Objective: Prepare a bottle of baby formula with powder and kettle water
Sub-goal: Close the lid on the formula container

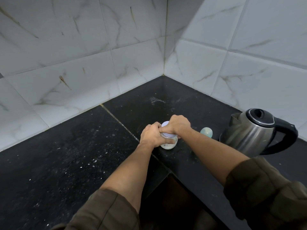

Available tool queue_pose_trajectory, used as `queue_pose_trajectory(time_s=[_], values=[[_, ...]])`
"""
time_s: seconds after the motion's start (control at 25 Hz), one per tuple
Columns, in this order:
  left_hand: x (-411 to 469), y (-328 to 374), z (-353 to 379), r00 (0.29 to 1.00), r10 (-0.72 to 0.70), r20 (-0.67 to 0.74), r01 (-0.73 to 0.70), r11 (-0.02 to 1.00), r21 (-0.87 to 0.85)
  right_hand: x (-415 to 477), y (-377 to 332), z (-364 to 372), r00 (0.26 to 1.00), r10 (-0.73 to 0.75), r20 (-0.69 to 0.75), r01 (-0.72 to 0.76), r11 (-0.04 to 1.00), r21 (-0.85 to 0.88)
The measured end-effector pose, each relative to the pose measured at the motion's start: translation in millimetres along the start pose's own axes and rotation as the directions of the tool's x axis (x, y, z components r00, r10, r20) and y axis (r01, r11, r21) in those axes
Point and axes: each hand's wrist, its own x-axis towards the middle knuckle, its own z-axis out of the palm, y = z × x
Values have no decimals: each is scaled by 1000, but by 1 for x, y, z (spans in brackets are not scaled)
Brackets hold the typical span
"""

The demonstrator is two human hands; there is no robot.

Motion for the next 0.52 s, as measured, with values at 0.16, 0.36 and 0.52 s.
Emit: queue_pose_trajectory(time_s=[0.16, 0.36, 0.52], values=[[13, 30, -7, 995, 96, 18, -97, 995, 24, 10, 25, -34, 992, -7, -125, 6, 1000, -8], [35, 64, -12, 987, 155, -41, -152, 985, 78, 32, 82, -76, 975, 101, -197, -107, 994, -21], [49, 79, -2, 982, 176, -69, -166, 977, 132, 46, 116, -74, 972, 170, -162, -175, 984, -21]])
